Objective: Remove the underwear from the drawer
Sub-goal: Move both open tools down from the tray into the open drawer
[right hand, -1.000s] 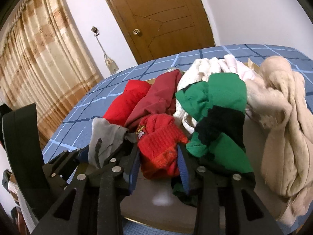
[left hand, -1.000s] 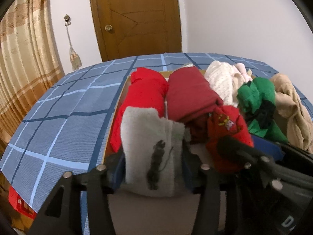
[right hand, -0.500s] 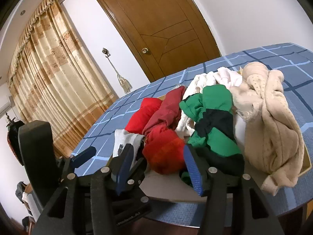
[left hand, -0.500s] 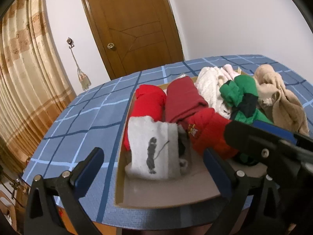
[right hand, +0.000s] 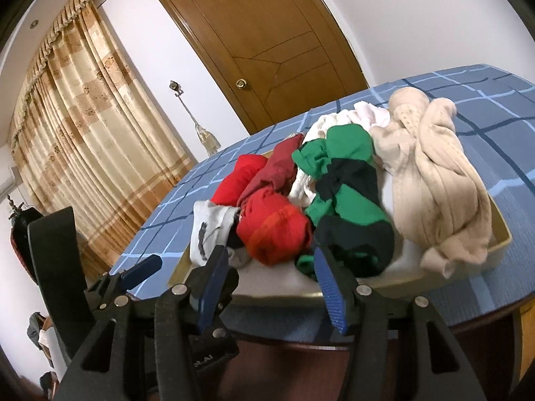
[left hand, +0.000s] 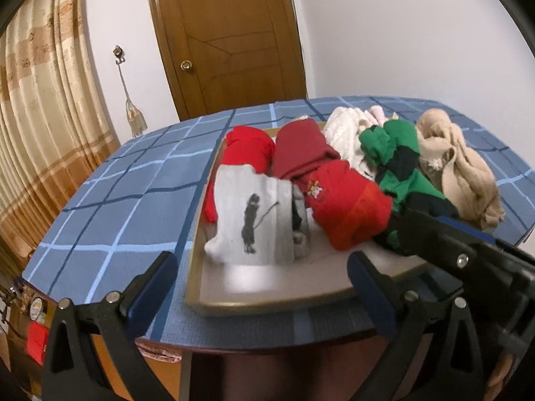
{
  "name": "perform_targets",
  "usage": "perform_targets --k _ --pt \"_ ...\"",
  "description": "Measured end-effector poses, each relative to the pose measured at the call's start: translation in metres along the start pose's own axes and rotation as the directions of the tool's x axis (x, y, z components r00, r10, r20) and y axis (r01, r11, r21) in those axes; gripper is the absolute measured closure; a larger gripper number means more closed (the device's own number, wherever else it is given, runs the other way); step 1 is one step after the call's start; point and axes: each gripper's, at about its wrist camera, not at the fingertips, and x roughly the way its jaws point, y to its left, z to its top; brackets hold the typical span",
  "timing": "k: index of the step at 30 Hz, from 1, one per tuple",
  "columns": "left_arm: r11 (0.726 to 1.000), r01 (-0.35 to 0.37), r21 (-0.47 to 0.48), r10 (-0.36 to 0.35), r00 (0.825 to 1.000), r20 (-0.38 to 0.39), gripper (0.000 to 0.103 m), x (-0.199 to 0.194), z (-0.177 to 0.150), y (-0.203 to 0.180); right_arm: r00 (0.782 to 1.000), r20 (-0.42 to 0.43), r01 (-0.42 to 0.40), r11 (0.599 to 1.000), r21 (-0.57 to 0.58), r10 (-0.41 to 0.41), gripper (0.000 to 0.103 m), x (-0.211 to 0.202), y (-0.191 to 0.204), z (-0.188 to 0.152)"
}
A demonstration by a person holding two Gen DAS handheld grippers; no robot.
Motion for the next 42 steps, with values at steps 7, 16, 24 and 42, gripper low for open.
perform_targets --k 7,16,24,42 --pt "1.000 0.002 -0.006 -0.002 1.000 0.016 0.000 -0.018 -0.008 0.000 1.000 -0.004 -0.007 1.000 -0.028 0.007 0.046 -0.012 0.003 -0.009" --pt "1.000 0.009 0.016 -0.009 1.000 0.019 0.000 -0.033 -0.015 -0.003 1.000 -0.017 -0.023 0.998 -0.055 0.022 0.046 -0.024 0.012 -0.020" --pt "1.000 0.020 0.015 -0.020 1.000 -0.019 0.000 -0.037 -0.030 -0.001 0.997 -0.071 -0.027 0.995 -0.093 0.020 0.046 -0.032 0.015 -0.037" --pt "0.997 0.046 0.058 -0.035 0.984 -0.175 0.000 -0.036 -0.080 0.003 0.968 -0.252 -0.028 0.994 -0.109 -0.001 0.046 -0.029 0.004 -0.077"
